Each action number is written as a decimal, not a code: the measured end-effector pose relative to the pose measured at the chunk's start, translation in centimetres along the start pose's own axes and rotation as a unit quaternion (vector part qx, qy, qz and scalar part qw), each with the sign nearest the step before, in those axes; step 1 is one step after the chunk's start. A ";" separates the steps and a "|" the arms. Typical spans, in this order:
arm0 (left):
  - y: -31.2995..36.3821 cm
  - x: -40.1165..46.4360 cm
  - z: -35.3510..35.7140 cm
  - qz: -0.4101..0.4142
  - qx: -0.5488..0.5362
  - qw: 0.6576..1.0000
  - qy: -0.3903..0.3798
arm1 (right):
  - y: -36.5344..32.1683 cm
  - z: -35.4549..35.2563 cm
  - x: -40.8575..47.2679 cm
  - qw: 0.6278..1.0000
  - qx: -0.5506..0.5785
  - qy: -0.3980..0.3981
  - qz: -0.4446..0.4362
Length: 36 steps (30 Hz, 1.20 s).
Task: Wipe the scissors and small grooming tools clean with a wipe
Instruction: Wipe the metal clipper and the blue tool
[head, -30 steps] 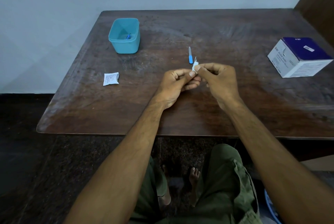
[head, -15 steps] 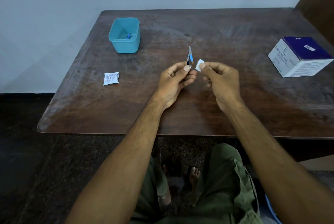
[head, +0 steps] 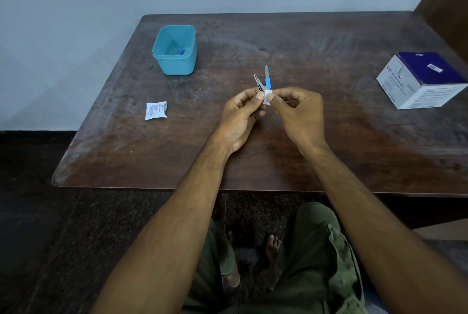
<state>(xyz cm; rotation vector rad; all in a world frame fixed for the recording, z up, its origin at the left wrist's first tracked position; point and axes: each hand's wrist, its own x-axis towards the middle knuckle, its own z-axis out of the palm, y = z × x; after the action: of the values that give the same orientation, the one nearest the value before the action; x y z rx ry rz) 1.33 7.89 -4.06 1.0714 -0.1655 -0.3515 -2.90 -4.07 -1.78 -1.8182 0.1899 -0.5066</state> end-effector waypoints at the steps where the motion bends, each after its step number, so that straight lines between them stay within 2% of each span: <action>1: 0.0 0.0 0.0 0.002 0.000 1.000 0.000 | 0.1 0.1 0.0 1.000 -0.014 0.004 -0.004; 4: 0.2 -0.1 -0.1 0.007 0.000 1.000 -0.009 | 0.1 0.2 0.0 1.000 -0.024 0.005 -0.014; 8: 0.3 0.0 -0.1 0.010 -0.003 0.999 -0.036 | -0.1 0.2 -0.2 0.999 0.039 -0.002 0.026; 13: 0.3 -0.1 0.0 0.000 -0.012 1.000 0.002 | 0.1 -0.1 0.0 0.979 0.146 0.001 0.141; 16: 0.6 -0.3 -0.3 0.002 -0.004 1.000 0.027 | 0.1 -0.2 0.2 0.971 0.180 0.004 0.157; 20: 1.7 -0.7 -1.8 0.026 0.087 0.994 0.066 | 0.2 0.3 0.3 0.969 0.180 0.001 0.167; 25: 4.0 -1.1 -4.7 0.073 0.261 0.953 0.137 | 0.5 1.6 0.0 0.975 0.144 -0.015 0.170; 29: 6.0 -0.6 -6.8 0.126 0.410 0.884 0.187 | 0.2 3.3 0.4 0.983 0.102 -0.034 0.148; 36: 8.3 0.6 -8.7 0.172 0.463 0.836 0.239 | -1.5 6.9 3.6 0.996 0.003 -0.066 0.066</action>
<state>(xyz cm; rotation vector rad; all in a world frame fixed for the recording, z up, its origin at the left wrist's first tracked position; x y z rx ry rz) 6.22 18.44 -0.87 2.0164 -0.0685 0.3910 3.11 1.08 -1.10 -1.8129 0.2160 -0.2929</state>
